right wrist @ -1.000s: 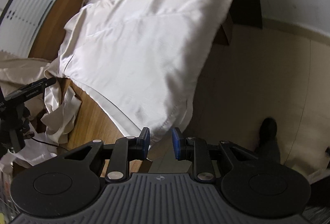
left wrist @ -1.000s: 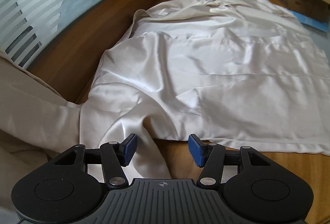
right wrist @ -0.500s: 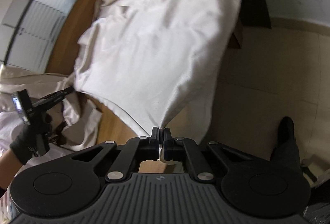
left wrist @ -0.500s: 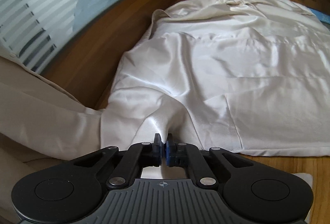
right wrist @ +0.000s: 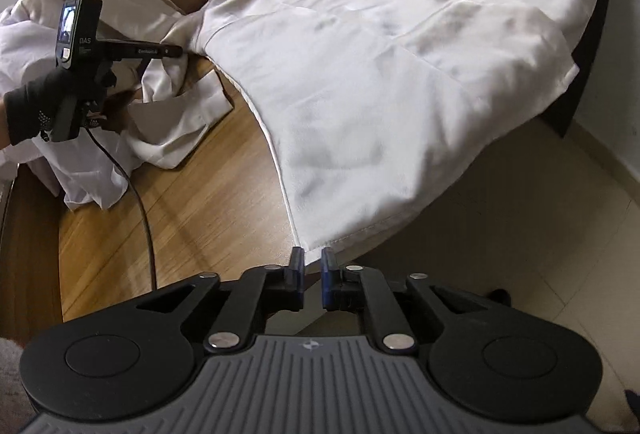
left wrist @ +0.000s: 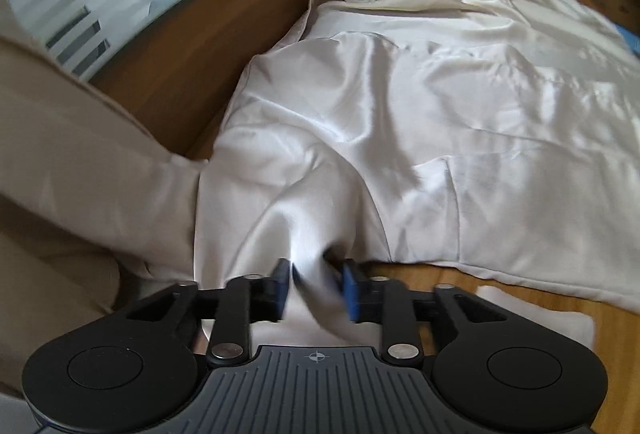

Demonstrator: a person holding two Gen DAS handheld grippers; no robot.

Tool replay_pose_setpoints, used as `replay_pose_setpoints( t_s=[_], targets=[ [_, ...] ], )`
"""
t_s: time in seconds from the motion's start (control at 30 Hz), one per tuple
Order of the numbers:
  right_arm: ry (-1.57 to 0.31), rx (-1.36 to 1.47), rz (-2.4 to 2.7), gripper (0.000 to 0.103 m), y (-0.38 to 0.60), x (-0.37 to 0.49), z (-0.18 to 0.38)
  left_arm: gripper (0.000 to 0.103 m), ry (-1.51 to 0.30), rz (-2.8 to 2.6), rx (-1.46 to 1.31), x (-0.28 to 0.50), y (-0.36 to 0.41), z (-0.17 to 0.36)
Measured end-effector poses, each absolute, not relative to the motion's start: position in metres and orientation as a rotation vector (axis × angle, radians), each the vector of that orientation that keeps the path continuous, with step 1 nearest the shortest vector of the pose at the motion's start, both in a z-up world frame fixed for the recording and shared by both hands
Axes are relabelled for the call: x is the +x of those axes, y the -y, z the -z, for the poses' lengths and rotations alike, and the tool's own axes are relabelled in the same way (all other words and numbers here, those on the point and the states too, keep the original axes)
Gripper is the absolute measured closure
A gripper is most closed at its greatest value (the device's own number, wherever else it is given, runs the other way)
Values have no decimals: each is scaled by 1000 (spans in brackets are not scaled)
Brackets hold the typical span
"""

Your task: Fold clothes

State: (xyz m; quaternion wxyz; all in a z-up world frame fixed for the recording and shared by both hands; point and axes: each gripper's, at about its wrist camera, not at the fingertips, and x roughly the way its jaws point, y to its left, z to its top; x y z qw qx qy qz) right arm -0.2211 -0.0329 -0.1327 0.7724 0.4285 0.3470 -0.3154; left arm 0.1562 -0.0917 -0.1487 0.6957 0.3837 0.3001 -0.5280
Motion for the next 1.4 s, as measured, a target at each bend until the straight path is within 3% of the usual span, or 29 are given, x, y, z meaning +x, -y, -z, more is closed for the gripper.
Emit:
replay_pose_setpoints(
  t_s=[0.2, 0.83, 0.87, 0.93, 1.03, 1.13, 1.2, 1.4],
  targets=[
    [-740, 855, 779, 77, 51, -248, 104, 52, -706, 1197, 744, 151, 77, 120],
    [-730, 755, 964, 63, 234, -379, 51, 43, -818, 1090, 587, 76, 172, 81],
    [-724, 752, 966, 61, 249, -387, 52, 41, -817, 1074, 572, 69, 180, 79],
    [-717, 746, 969, 46, 281, -403, 52, 36, -809, 1036, 531, 54, 195, 72],
    [-726, 731, 967, 26, 328, -424, 53, 19, -793, 1018, 441, 30, 213, 61],
    [-743, 687, 958, 17, 370, -439, 52, 16, -778, 982, 390, 5, 232, 54],
    [-753, 679, 932, 14, 395, -446, 52, 11, -774, 965, 385, -13, 245, 55],
    [-762, 645, 903, 14, 465, -443, 57, 9, -763, 922, 372, -64, 283, 57]
  ],
)
